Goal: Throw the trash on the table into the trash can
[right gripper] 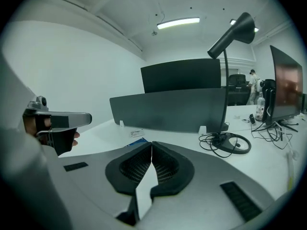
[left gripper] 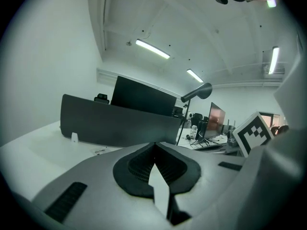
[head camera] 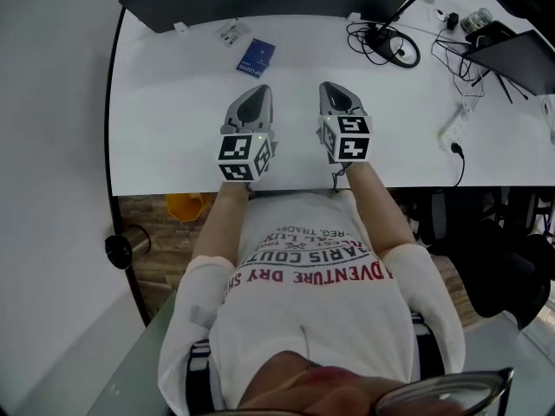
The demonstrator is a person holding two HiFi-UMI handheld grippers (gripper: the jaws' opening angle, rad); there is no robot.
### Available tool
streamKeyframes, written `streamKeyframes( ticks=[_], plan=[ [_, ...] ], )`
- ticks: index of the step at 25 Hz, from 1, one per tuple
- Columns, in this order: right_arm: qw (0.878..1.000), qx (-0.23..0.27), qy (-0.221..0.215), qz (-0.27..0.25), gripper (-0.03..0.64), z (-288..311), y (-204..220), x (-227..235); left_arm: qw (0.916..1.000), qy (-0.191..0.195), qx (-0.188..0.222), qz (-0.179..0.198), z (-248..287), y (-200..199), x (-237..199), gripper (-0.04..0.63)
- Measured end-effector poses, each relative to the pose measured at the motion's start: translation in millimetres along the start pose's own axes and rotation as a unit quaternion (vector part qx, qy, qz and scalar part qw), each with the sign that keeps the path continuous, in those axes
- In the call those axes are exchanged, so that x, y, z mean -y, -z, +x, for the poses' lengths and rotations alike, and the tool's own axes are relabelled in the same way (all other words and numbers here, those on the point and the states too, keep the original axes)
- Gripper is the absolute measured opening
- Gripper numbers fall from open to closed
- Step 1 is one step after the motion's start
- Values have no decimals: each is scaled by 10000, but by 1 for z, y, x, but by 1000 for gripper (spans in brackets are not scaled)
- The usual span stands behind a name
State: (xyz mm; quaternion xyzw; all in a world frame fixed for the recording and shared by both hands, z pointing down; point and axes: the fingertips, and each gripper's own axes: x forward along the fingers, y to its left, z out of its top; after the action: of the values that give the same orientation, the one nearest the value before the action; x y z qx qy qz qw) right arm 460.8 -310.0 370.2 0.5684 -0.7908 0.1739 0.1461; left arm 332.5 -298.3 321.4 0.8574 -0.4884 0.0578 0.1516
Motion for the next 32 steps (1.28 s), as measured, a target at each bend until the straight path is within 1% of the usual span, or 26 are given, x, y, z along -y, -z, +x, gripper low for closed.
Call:
streamKeyframes(
  ticks=[5, 8, 10, 11, 12, 16, 21, 25, 28, 32],
  plan=[
    [9994, -319, -77, 141, 28, 59, -4, -32, 9997, -146, -131, -110, 10, -2, -68, 23],
    [9982, -483, -27, 352, 28, 94, -5, -48, 9993, -127, -276, -221, 16, 2, -103, 23],
    [9970, -589, -46, 505, 34, 119, -3, -61, 9989, -143, -399, -223, 21, 7, -127, 23],
    [9962, -675, -89, 536, 116, 133, 0, -68, 9986, -161, -454, -212, 23, 10, -139, 23],
    [9955, -779, -138, 528, 217, 146, 3, -75, 9984, -171, -502, -212, 26, 13, -150, 23],
    [9909, -1253, -214, 448, 260, 193, 27, -94, 9970, -87, -681, -370, 38, 28, -184, 23],
    [9837, -1710, -2, 561, 294, 240, 53, -94, 9947, 41, -871, -538, 54, 50, -217, 23],
    [9795, -1955, 283, 384, 311, 267, 66, -86, 9931, 163, -971, -638, 60, 64, -231, 23],
    [9749, -2145, 454, 392, 311, 278, 75, -79, 9915, 218, -1054, -724, 66, 76, -239, 23],
    [9722, -2232, 608, 351, 310, 279, 82, -76, 9894, 287, -1147, -848, 70, 87, -241, 23]
  ],
)
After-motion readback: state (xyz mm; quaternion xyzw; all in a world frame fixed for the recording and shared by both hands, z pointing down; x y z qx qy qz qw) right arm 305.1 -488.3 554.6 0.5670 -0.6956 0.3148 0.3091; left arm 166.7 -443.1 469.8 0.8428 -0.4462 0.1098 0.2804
